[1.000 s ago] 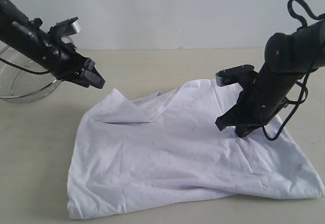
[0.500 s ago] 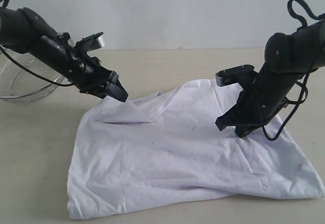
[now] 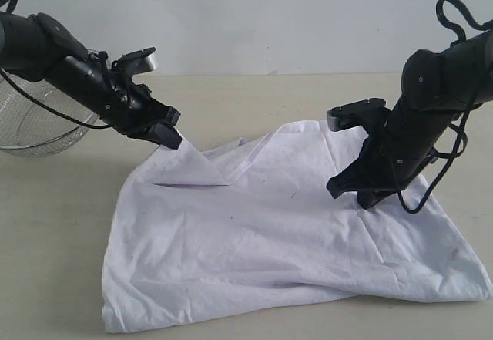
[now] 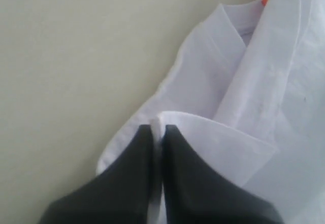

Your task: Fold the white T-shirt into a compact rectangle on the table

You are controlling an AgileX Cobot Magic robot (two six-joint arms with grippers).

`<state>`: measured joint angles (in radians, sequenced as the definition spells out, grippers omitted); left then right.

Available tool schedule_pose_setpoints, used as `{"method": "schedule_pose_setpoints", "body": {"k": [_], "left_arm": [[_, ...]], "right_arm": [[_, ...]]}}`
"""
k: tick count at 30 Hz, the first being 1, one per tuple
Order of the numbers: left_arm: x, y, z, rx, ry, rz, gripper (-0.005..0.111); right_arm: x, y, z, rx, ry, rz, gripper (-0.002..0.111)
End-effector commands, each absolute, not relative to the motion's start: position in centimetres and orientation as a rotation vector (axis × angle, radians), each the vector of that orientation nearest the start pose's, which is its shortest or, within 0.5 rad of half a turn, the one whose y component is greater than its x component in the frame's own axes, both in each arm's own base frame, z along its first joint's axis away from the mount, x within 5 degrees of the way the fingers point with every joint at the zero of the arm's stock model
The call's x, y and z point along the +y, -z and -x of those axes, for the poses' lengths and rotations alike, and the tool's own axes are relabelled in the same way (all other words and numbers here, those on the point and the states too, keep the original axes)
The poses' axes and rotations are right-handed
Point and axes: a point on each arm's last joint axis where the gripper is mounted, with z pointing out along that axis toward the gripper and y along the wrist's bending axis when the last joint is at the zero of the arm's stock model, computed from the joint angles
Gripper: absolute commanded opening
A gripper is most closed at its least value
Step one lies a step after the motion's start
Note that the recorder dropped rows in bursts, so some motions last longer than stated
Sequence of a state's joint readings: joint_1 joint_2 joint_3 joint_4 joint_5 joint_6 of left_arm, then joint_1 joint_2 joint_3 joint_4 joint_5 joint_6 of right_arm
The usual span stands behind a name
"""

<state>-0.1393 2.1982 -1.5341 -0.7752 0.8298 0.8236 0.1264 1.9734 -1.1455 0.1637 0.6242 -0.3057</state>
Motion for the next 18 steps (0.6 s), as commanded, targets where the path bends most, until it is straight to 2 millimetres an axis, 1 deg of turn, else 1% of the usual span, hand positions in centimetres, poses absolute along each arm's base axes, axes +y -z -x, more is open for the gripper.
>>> {"method": "schedule_pose_setpoints", "body": {"k": [1, 5, 9, 13, 15, 18], "left_arm": [[-9.3, -14.6, -43.8, 2.641, 0.674, -0.546, 0.005], [-8.2, -14.7, -44.1, 2.648, 0.609, -0.512, 0.005], [-7.9, -15.0, -44.1, 2.662, 0.593, -0.465, 0.005], [-7.8, -15.0, -43.9, 2.68, 0.576, -0.486, 0.005], [-7.6, -15.0, -43.8, 2.708, 0.548, -0.463, 0.005], [-7.4, -15.7, -43.9, 2.677, 0.497, -0.494, 0.005]], "right_arm": [[5.6, -12.3, -35.9, 2.907, -0.144, 0.45, 0.0], [5.6, -12.3, -35.9, 2.907, -0.144, 0.45, 0.0], [5.6, -12.2, -35.9, 2.91, -0.144, 0.451, 0.0], [5.6, -11.4, -35.8, 2.933, -0.147, 0.453, 0.0], [5.6, -10.9, -35.8, 2.949, -0.148, 0.454, 0.0], [5.6, -10.6, -35.8, 2.956, -0.148, 0.455, 0.0]]}}
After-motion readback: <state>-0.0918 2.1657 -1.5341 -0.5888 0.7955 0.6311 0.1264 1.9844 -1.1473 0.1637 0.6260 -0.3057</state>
